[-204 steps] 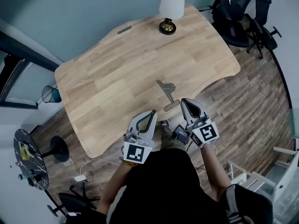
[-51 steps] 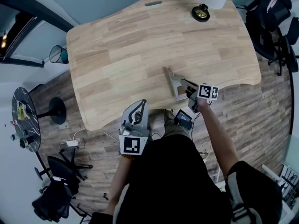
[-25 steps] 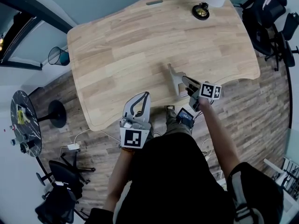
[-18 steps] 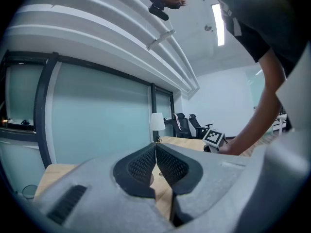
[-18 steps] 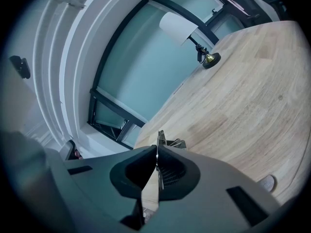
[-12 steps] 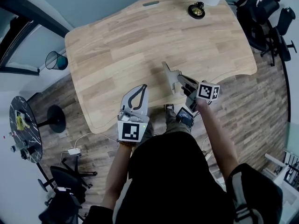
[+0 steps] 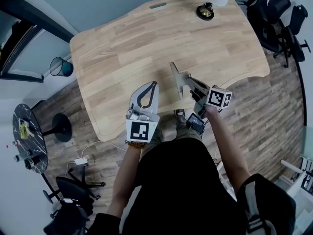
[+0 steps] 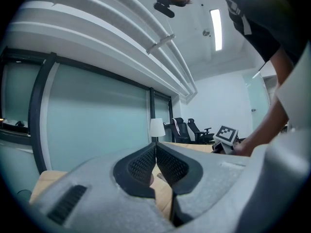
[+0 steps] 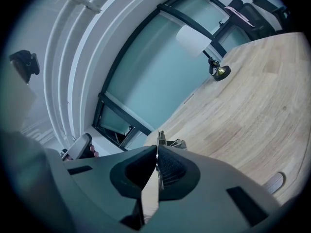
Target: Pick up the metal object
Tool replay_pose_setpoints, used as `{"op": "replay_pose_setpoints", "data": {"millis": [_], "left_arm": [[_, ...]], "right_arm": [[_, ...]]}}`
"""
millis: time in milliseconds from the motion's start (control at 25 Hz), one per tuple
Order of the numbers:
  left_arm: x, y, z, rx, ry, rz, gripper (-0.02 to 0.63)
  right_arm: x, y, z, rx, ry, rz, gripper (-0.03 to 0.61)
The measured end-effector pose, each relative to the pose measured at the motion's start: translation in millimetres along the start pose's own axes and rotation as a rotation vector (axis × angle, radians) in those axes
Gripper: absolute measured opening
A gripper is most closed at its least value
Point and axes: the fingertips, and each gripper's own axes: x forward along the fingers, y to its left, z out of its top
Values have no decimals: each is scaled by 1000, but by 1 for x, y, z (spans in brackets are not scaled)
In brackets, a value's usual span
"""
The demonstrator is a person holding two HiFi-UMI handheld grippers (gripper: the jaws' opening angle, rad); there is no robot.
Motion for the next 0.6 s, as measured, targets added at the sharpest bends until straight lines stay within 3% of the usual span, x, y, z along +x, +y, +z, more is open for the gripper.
{"op": "replay_pose_setpoints", "data": {"millis": [600], "left_arm": [[13,14,17,-4,-44,37,17]], "right_arm": [[-7,51,29,-38,-128,44,9]]}}
